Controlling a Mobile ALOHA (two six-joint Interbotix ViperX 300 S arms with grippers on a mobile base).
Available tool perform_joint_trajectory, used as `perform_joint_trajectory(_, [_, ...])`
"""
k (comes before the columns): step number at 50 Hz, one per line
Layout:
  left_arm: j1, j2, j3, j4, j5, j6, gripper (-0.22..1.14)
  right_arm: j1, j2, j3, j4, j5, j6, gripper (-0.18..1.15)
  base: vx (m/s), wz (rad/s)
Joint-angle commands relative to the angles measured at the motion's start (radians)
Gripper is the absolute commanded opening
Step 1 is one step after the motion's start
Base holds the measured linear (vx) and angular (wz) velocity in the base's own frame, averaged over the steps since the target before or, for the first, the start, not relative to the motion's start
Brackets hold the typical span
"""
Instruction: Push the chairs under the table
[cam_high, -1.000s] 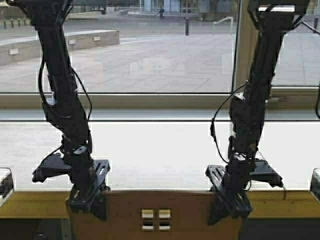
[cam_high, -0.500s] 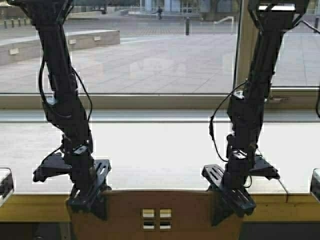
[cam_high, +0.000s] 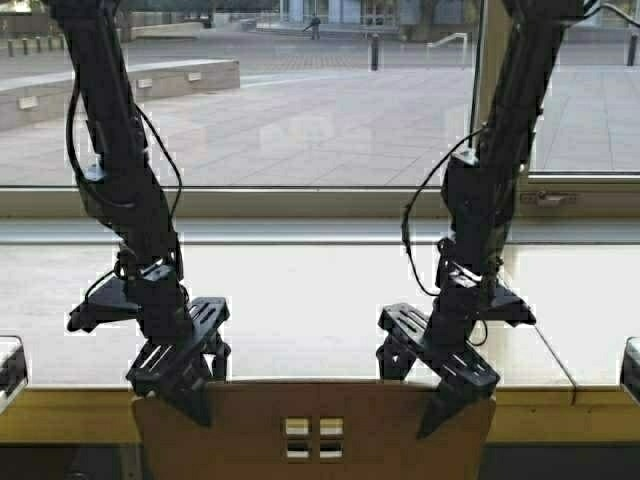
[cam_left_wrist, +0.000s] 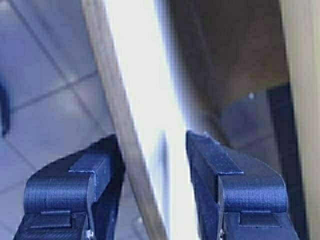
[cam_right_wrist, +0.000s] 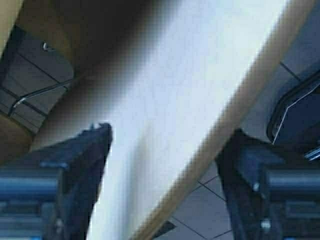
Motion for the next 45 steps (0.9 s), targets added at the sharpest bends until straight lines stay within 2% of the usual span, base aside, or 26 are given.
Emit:
perform_joint_trajectory(1, [-0.003, -0.114, 0.035, -0.009, 0.008, 0.000, 0.75, -0.023, -0.121, 0.044, 0.000, -0.014, -0.002, 0.93, 0.00, 0.00])
perform_joint_trajectory(12, [0.023, -0.290, 0.126, -0.006, 0.012, 0.018, 0.75, -0.035, -0.281, 0.152, 0.000, -0.054, -0.002, 0.93, 0.00, 0.00])
perform_joint_trajectory(19, [0.084, -0.468, 0.199, 0.064, 0.012, 0.064, 0.75, -0.035, -0.408, 0.192, -0.048, -0.091, -0.018, 0.92, -0.01, -0.01])
perform_joint_trajectory(33, [0.291, -0.968, 0.353, 0.442, 0.043, 0.331, 0.75, -0.041, -0.749, 0.307, -0.491, -0.270, -0.061, 0.92, -0.02, 0.04])
perform_joint_trajectory(39, [0.327, -1.155, 0.370, 0.609, 0.063, 0.428, 0.74, -0.052, -0.911, 0.331, -0.716, -0.314, -0.060, 0.92, -0.03, 0.17])
perform_joint_trajectory(45, [0.336, -1.302, 0.390, 0.693, 0.072, 0.453, 0.74, -0.066, -1.042, 0.354, -0.857, -0.318, -0.057, 0.92, -0.02, 0.22])
